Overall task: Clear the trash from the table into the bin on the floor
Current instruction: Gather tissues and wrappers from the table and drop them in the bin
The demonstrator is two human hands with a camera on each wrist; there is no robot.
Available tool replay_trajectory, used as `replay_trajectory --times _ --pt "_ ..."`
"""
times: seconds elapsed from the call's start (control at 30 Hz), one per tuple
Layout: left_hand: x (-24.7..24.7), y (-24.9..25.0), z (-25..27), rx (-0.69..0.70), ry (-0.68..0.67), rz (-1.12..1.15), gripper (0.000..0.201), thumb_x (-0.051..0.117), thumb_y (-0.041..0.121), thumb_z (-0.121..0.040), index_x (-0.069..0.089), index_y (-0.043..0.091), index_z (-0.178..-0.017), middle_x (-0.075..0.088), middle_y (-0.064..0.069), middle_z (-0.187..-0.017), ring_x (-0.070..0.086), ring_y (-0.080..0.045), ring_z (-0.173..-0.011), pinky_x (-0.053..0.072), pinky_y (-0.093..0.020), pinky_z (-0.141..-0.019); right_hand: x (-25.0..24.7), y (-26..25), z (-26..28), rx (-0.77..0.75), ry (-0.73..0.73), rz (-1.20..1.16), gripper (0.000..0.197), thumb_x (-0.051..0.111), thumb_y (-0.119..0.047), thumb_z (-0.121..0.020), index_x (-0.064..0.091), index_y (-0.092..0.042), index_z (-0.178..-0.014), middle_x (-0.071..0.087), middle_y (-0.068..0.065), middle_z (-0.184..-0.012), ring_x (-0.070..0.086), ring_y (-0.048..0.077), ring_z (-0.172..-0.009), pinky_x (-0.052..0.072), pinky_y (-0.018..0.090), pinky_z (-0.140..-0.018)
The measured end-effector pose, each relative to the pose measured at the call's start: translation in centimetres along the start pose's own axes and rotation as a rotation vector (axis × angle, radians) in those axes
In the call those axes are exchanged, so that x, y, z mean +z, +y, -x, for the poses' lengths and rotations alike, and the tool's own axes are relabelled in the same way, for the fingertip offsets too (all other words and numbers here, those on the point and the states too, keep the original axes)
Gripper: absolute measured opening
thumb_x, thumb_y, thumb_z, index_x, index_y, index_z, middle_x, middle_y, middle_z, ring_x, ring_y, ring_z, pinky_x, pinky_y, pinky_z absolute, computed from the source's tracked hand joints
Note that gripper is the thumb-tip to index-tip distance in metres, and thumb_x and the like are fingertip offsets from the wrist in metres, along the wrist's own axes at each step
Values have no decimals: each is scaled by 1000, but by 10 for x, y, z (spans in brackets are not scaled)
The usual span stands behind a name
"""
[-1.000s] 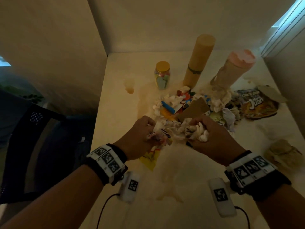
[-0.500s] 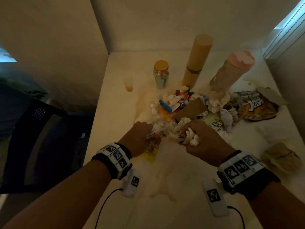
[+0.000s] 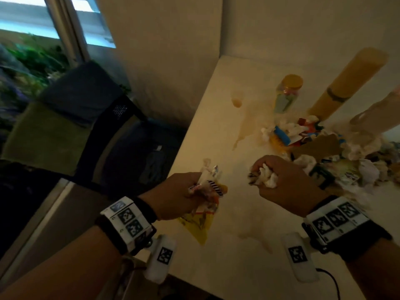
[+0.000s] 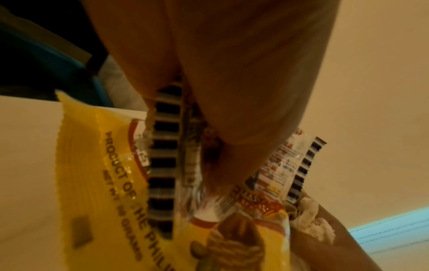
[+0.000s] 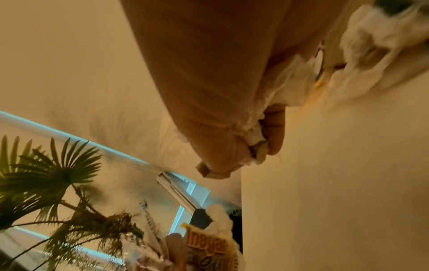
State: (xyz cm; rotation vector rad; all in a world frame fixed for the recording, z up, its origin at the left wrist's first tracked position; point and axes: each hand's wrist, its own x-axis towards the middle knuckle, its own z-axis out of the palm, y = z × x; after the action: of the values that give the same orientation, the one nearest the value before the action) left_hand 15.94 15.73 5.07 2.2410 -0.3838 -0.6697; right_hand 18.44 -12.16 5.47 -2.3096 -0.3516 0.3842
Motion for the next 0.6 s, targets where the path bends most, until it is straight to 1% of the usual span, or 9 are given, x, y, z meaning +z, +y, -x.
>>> replay_trajectory --times 0.07,0.13,0.2,0.27,0.33,0.43,0.5,0.57,0.6 --pt "1 -13 12 -13 2 41 23 66 32 -89 59 34 -111 64 19 -105 59 7 -93 52 -20 -77 15 -20 -6 -22 -12 23 37 72 -4 -72 56 -31 -91 59 -9 -91 57 5 -84 46 17 -67" --pt "3 -25 24 -29 13 76 24 66 29 -88 52 37 -105 64 13 -100 61 2 -87 54 -31 -73 31 -37 -9 -19 -17 45 35 72 -4 -72 57 -29 -92 60 -9 -91 57 5 -84 45 16 -67" --pt "2 -36 40 -9 1 149 44 66 25 -89 44 45 -120 64 16 -108 60 6 -91 52 -22 -74 46 -51 -8 -16 -15 64 34 72 -4 -71 58 -28 -90 61 -8 -92 58 5 -84 45 15 -66" --pt "0 -49 58 10 -23 189 66 66 25 -90 31 42 -143 56 18 -130 54 5 -112 48 -16 -90 58 -66 -8 -40 -2 96 34 72 -3 -70 60 -26 -90 62 -7 -91 57 5 -82 43 8 -66" --pt "1 -63 72 13 -68 193 52 65 23 -90 45 33 -137 58 14 -129 55 -1 -116 48 -21 -96 70 -80 -11 -73 -2 124 34 73 -1 -69 60 -24 -91 62 -6 -91 56 5 -82 43 7 -68" --pt "5 -77 88 23 -83 130 28 64 23 -89 62 19 -116 65 0 -115 61 -15 -108 52 -41 -92 85 -101 -14 -67 -9 152 37 74 -4 -69 59 -30 -90 63 -7 -91 59 6 -83 47 16 -70" --pt "2 -89 100 59 -47 174 21 64 19 -89 65 16 -109 67 2 -107 62 -7 -102 52 -33 -89 96 -115 -19 -30 -21 147 37 74 -7 -69 58 -34 -89 64 -10 -91 60 6 -84 49 21 -71" --pt "-6 -107 122 50 8 239 15 65 14 -89 66 16 -104 64 13 -98 58 11 -92 47 -11 -81 110 -133 -27 -24 -62 139 36 74 -9 -70 58 -35 -89 64 -11 -91 60 3 -84 49 21 -70" --pt "-12 -118 137 23 40 296 19 65 14 -89 67 17 -108 64 16 -100 57 14 -93 45 -6 -81 121 -144 -32 -41 -97 134 35 74 -9 -70 59 -34 -89 64 -12 -91 60 3 -84 48 19 -70"
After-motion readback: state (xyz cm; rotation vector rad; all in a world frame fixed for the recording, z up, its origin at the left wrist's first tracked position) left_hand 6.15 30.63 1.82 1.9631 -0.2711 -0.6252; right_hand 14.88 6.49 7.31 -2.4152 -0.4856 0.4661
